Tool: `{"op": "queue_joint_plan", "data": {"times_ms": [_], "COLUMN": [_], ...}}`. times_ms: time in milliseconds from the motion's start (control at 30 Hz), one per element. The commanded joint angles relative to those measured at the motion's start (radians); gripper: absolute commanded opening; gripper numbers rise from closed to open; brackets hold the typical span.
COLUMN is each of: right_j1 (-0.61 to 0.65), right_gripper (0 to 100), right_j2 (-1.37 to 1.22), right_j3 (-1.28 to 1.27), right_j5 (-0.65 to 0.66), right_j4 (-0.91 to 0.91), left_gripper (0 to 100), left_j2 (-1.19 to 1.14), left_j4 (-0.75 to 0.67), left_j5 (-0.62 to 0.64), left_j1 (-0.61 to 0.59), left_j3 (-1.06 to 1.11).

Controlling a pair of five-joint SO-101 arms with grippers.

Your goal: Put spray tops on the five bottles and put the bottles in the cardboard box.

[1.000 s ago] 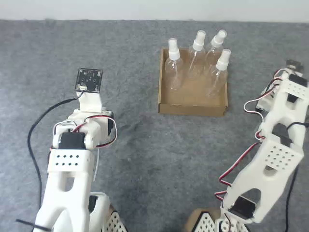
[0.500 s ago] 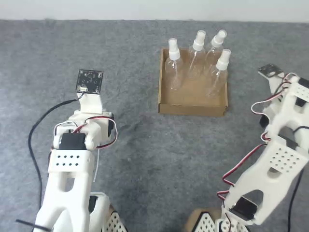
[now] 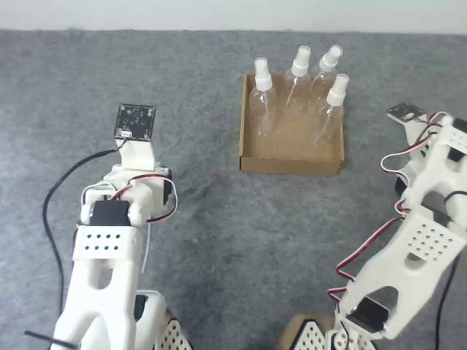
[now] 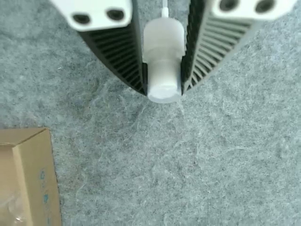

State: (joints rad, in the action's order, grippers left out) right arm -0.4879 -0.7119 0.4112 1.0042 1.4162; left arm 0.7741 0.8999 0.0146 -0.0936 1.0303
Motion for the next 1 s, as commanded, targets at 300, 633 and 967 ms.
{"op": "queue_joint_plan", "data": {"times_ms": [300, 633, 967], "right_j1": [0.022, 0.067, 0.039], "right_gripper": [26.2, 26.3, 1.2], "right_j2": [0.168, 0.151, 0.065], "right_j3": [0.057, 0.051, 0.055], "right_j5": [0.008, -0.069, -0.063], "right_j4": [0.047, 0.008, -0.054], "left_gripper": [1, 1, 1], "left_j2": [0.034, 0.034, 0.034], "left_j4": [-0.021, -0.020, -0.020], "left_j5": [0.011, 0.011, 0.008], "left_j1": [0.005, 0.003, 0.003], "left_j3": [-0.005, -0.005, -0.005]}}
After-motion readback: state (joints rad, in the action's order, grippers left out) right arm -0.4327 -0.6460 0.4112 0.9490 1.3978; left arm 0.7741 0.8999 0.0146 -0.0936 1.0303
